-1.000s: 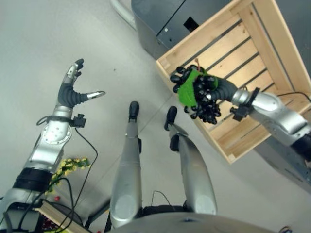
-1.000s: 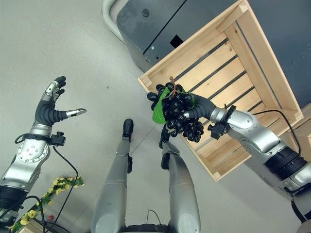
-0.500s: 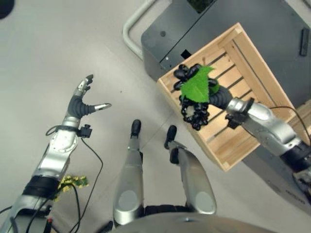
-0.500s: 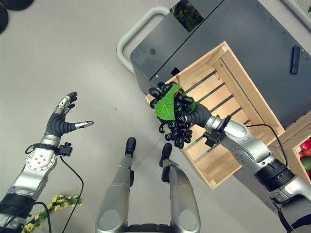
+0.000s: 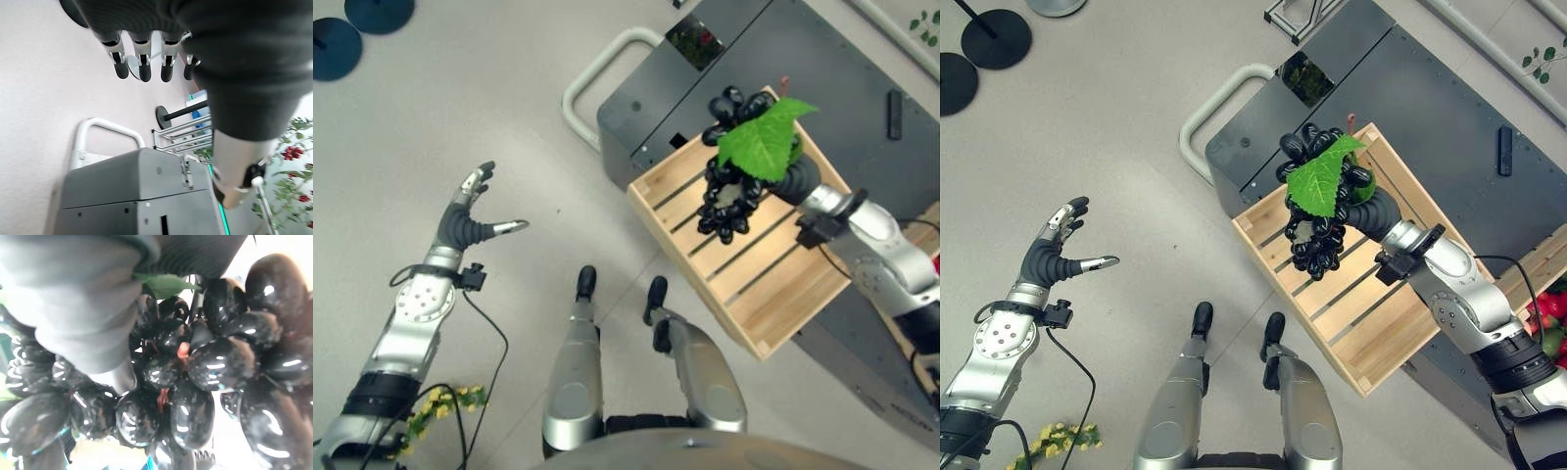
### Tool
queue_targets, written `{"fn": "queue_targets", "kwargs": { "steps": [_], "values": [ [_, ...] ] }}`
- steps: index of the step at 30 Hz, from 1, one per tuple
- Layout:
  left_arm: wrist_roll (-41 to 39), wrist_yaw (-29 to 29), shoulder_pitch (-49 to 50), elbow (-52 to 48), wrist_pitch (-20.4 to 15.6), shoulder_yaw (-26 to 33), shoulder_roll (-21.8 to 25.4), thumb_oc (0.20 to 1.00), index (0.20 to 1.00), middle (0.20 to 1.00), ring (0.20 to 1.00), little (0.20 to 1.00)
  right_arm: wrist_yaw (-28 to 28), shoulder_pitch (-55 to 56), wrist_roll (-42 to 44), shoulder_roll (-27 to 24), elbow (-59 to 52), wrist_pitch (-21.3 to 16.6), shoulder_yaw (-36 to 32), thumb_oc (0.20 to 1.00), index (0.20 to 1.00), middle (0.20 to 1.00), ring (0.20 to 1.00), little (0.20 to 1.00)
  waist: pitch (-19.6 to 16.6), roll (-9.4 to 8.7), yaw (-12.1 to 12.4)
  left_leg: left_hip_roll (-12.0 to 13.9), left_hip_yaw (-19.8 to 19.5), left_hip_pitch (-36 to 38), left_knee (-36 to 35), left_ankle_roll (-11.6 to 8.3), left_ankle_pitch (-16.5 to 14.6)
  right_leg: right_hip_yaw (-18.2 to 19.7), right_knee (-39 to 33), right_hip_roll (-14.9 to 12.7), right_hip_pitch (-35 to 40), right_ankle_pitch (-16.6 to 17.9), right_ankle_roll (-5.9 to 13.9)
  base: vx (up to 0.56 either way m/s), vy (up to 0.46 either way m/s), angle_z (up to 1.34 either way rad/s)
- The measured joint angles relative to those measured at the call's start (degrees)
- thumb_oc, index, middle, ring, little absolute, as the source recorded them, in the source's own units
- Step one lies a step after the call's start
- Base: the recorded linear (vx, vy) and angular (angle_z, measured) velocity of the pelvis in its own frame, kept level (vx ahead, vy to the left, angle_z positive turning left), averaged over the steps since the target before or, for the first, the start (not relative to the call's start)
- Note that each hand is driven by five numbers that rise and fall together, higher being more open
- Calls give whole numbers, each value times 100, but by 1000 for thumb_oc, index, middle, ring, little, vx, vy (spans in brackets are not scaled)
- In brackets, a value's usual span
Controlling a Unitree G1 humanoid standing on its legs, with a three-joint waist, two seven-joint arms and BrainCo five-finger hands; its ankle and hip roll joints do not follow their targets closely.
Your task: Pick up the fruits from the basket on one side to the basket on the other side
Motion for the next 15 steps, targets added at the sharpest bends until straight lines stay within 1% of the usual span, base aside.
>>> {"fn": "queue_targets", "kwargs": {
  "steps": [1,2,3,4,5,6,8,9,11,12,15],
  "values": [
    [0,0,0,0,0,0,0,1000,1000,1000,1000,1000,0,0,0,0,0,0,0,200,200,200,200,200,0,0,0,0,0,0,0,0,0,0,0,0,0,0,0,34,28,0],
    [-215,-230,34,-179,-1,-12,76,1000,1000,1000,1000,1000,-4,53,6,-9,2,-3,-70,200,200,200,200,200,-223,-11,-12,13,-3,103,-19,3,-48,-3,-105,25,142,6,4,57,35,-2],
    [-285,-305,23,-221,3,-13,132,1000,1000,1000,1000,1000,0,70,6,-21,2,-3,-72,200,200,200,200,200,-320,-17,-16,15,-3,106,-22,3,-55,1,-126,34,150,10,5,57,35,-2],
    [-285,-305,23,-221,3,-13,132,1000,1000,1000,1000,1000,0,70,6,-21,2,-3,-72,200,200,200,200,200,-320,-17,-16,15,-3,106,-22,3,-55,1,-126,34,150,10,5,64,26,-6],
    [-671,-692,118,-410,43,-37,802,1000,1000,1000,1000,1000,0,83,6,-88,27,-1,-78,200,200,200,200,200,-461,-66,-28,56,4,370,-97,-13,-88,10,-316,96,453,50,6,64,26,-5],
    [-1032,-935,147,-461,109,-65,1092,1000,1000,1000,1000,1000,2,172,6,-115,45,-2,-76,200,200,200,200,200,-747,-77,-81,71,9,402,-137,-26,-112,17,-436,121,518,42,41,100,39,-6],
    [-1665,-1333,208,-586,232,-165,1611,1000,1000,1000,1000,1000,-1,168,3,-182,92,-3,-31,200,200,200,200,200,-986,-135,-129,105,77,468,-198,-29,-113,30,-562,154,615,68,55,60,21,-4],
    [-2138,-1669,257,-724,380,-198,2111,1000,1000,1000,1000,1000,-1,174,0,-228,168,-6,-18,200,200,200,200,200,-1090,-197,-148,129,119,661,-285,-30,-114,37,-725,195,830,125,57,48,14,-7],
    [-2514,-1855,238,-742,409,-284,2251,1000,1000,1000,1000,1000,-20,175,0,-269,262,-10,70,200,200,200,200,200,-1362,-226,-173,129,142,683,-334,-36,-134,75,-808,195,847,130,67,65,19,-13],
    [-2873,-2053,125,-745,500,-464,2399,1000,1000,1000,1000,1000,-31,156,0,-361,269,-12,124,200,200,200,200,200,-1463,-261,-187,132,155,777,-405,-29,-130,120,-919,217,938,185,91,94,18,-15],
    [-3240,-2329,4,-759,698,-775,2900,1000,1000,1000,1000,1000,-36,138,-2,-458,278,-14,334,200,200,200,200,200,-1616,-408,-257,166,240,907,-477,-34,-134,168,-1067,260,1078,233,122,63,10,-11]
  ]
}}
